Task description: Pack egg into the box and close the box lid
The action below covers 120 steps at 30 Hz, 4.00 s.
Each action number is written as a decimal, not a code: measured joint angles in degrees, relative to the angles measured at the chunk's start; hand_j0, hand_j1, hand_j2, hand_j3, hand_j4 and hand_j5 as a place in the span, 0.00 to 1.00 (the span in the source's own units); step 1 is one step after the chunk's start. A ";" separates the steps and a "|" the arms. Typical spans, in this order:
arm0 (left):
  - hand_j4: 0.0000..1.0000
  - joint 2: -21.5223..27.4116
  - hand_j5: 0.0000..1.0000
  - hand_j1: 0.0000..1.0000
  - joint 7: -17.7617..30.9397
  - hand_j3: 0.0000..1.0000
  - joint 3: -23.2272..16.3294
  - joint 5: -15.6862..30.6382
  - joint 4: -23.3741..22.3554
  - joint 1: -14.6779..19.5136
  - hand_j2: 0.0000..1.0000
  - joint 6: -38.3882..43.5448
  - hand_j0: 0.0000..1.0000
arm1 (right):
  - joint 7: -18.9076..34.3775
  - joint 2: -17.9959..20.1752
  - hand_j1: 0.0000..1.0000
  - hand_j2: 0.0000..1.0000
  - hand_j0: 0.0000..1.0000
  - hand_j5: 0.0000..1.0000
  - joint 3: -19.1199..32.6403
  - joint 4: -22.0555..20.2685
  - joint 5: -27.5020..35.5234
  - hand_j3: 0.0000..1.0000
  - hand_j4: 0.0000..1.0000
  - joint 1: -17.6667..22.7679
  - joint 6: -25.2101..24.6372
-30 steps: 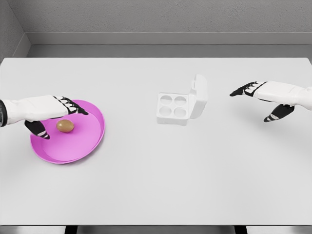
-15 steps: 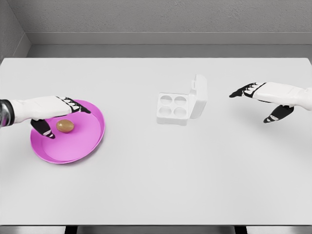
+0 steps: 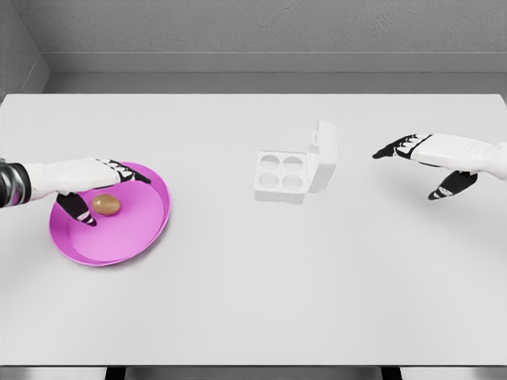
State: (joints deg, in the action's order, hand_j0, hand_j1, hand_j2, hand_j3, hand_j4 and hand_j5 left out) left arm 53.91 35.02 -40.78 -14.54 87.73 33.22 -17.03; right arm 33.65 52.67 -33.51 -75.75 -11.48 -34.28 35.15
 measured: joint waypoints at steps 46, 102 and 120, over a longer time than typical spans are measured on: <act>1.00 -0.18 1.00 1.00 0.00 1.00 0.03 -0.75 -1.59 -1.49 1.00 -0.04 1.00 | -0.14 -2.08 1.00 1.00 1.00 1.00 -1.19 2.66 0.03 1.00 1.00 -0.09 0.00; 0.44 -0.28 0.44 0.44 0.01 0.44 -0.01 5.30 -2.77 -2.20 0.44 -2.44 0.44 | -0.23 -2.90 1.00 1.00 1.00 1.00 -2.56 2.41 0.04 1.00 1.00 -1.41 0.00; 0.43 -0.18 0.43 0.43 0.02 0.43 0.64 7.36 0.77 -0.62 0.43 -4.06 0.43 | -0.23 -2.89 1.00 1.00 1.00 1.00 -2.56 2.29 0.04 1.00 1.00 -1.76 0.00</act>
State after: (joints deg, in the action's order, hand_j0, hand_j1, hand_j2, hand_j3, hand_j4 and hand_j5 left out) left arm 53.73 35.04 -40.14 -7.19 88.50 32.61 -21.09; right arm 33.42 49.77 -36.07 -73.46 -11.44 -36.04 35.15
